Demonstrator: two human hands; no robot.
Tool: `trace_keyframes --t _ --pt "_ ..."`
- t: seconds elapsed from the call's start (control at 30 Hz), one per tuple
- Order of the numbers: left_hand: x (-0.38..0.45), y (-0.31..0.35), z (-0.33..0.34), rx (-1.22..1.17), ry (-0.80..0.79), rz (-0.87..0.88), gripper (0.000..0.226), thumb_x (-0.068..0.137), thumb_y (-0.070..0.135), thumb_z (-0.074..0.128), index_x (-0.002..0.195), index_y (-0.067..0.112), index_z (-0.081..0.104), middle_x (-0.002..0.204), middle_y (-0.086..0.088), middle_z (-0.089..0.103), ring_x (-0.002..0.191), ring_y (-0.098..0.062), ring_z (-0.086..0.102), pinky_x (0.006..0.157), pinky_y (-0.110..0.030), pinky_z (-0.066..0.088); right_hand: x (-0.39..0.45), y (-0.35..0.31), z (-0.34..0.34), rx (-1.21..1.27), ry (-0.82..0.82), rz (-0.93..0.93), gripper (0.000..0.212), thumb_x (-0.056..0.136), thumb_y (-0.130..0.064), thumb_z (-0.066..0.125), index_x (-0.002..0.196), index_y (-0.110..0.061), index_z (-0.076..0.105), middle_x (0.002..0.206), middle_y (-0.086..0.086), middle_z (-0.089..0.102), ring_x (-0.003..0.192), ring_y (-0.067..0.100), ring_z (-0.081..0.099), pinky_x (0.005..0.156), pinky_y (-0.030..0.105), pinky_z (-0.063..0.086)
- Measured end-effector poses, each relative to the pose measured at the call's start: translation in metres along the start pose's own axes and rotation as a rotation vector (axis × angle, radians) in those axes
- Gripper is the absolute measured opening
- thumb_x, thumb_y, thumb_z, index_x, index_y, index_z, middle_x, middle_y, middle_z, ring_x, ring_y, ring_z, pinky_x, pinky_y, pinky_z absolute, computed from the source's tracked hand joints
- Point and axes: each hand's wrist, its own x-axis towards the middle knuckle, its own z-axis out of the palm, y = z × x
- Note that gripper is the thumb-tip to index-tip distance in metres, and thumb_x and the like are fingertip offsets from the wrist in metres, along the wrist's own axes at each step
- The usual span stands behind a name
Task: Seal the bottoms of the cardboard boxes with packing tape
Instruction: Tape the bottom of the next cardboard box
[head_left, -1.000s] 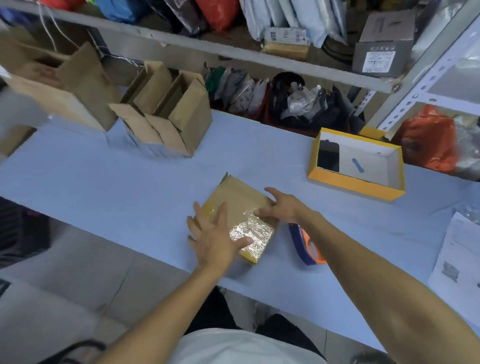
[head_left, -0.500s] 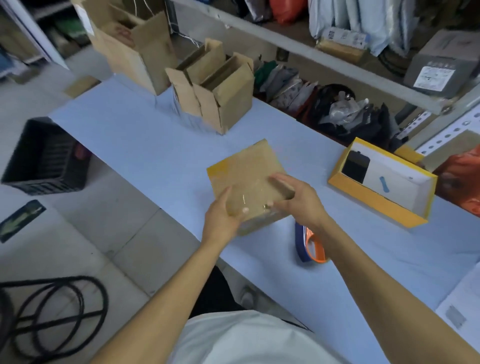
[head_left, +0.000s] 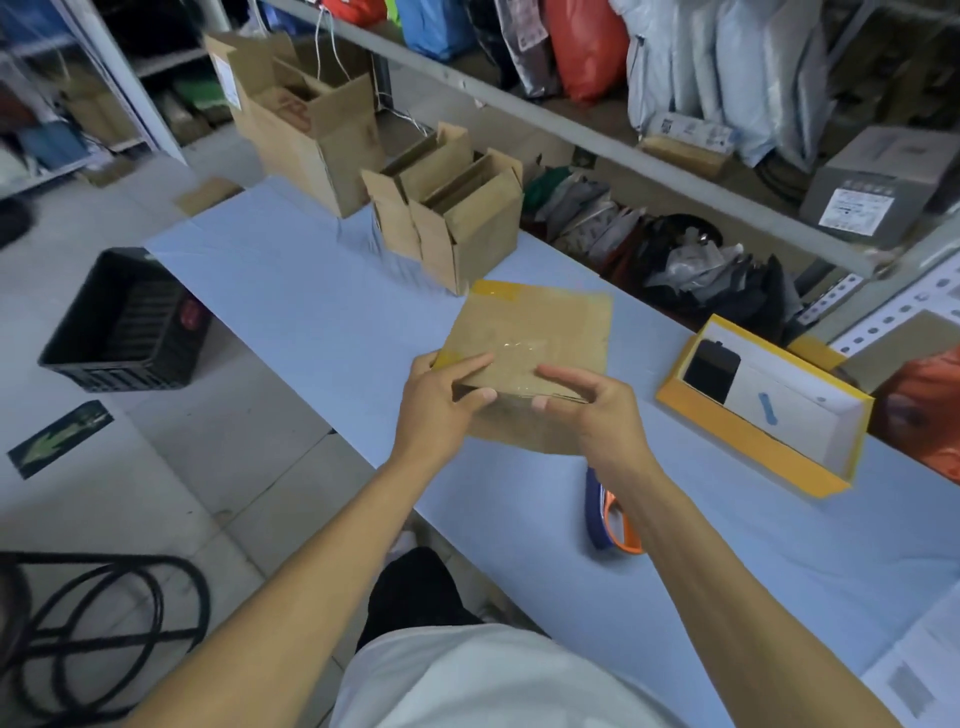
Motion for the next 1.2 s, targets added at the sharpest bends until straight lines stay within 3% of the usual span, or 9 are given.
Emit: trace_keyframes --t 0.07,0.37,0.5,0.77,0.83,0.9,1.0,1.13,1.2 --pt "-0.002 0.006 0.000 0.059 0.019 0.021 0.036 0.087 0.035 0.068 0.122 0.045 0.064 0.127 0.005 0.037 0.122 -0.017 0.037 0.108 -0.023 0.031 -0.002 0.000 0.000 0.086 0.040 0.027 0.032 0.065 -0.025 0.084 0.095 -0.034 0.079 0.098 -0.013 0.076 0.092 0.004 0.071 0.073 0.016 0.053" --pt "-0.014 0.024 0.011 0.128 0.171 0.005 0.028 0.092 0.033 0.065 0.119 0.039 0.068 0.117 0.001 0.038 0.106 -0.015 0.027 0.095 -0.017 0.027 -0.005 -0.001 0.008 0.067 0.080 0.000 0.022 0.070 -0.016 0.084 0.085 -0.032 0.080 0.090 -0.009 0.077 0.084 0.005 0.072 0.067 0.014 0.051" --pt "-0.014 0.025 0.005 0.175 0.190 0.075 0.025 0.089 0.030 0.067 0.110 0.043 0.070 0.127 0.005 0.033 0.112 -0.016 0.026 0.095 -0.030 0.034 -0.005 -0.002 0.007 0.079 0.100 0.084 0.020 0.069 -0.022 0.086 0.086 -0.032 0.080 0.091 -0.009 0.076 0.089 0.009 0.071 0.079 0.026 0.052" --pt "-0.021 0.017 0.007 0.092 0.381 0.149 0.014 0.086 0.019 0.072 0.092 0.031 0.078 0.129 0.012 0.045 0.115 -0.018 0.032 0.096 -0.046 0.041 0.000 -0.012 0.013 0.047 -0.007 0.081 0.017 0.069 -0.024 0.086 0.084 -0.031 0.080 0.086 -0.009 0.076 0.081 0.006 0.071 0.068 0.015 0.049" --pt "-0.021 0.014 0.005 0.106 0.352 0.190 0.013 0.086 0.020 0.072 0.094 0.029 0.078 0.126 0.014 0.047 0.119 -0.016 0.032 0.097 -0.044 0.043 0.004 -0.014 0.011 0.036 -0.027 0.102 0.016 0.070 -0.022 0.087 0.083 -0.028 0.081 0.084 -0.007 0.076 0.080 0.008 0.070 0.072 0.020 0.050" --pt "-0.019 0.012 0.001 0.119 0.255 0.178 0.016 0.086 0.025 0.071 0.100 0.030 0.076 0.135 0.014 0.041 0.128 -0.013 0.028 0.096 -0.030 0.042 0.008 -0.019 0.004 0.007 -0.061 0.122 0.015 0.070 -0.020 0.087 0.082 -0.025 0.080 0.083 -0.007 0.076 0.077 0.006 0.070 0.072 0.019 0.050" --pt "-0.012 0.006 -0.015 0.047 0.034 0.015 0.046 0.080 0.041 0.074 0.123 0.047 0.059 0.146 0.015 0.024 0.133 -0.005 0.027 0.097 -0.020 0.029 0.013 -0.025 -0.010 0.016 -0.105 0.146 0.020 0.070 -0.024 0.087 0.088 -0.024 0.079 0.084 -0.008 0.076 0.071 0.003 0.069 0.058 0.013 0.048" --pt "-0.007 0.002 -0.015 -0.189 -0.100 -0.058 0.020 0.092 0.023 0.065 0.107 0.035 0.071 0.117 0.021 0.059 0.128 -0.010 0.049 0.097 -0.020 0.039 0.020 -0.023 -0.012 -0.139 -0.092 0.217 0.040 0.069 -0.037 0.087 0.104 -0.034 0.071 0.093 -0.012 0.071 0.078 0.004 0.067 0.060 0.018 0.047" --pt "-0.010 0.001 -0.005 -0.144 -0.088 -0.098 0.016 0.091 0.023 0.065 0.104 0.031 0.071 0.125 0.014 0.058 0.129 -0.007 0.048 0.096 -0.020 0.039 0.024 -0.019 -0.007 -0.286 -0.028 0.204 0.047 0.068 -0.042 0.087 0.109 -0.031 0.066 0.103 -0.019 0.059 0.089 0.003 0.059 0.066 0.022 0.042"
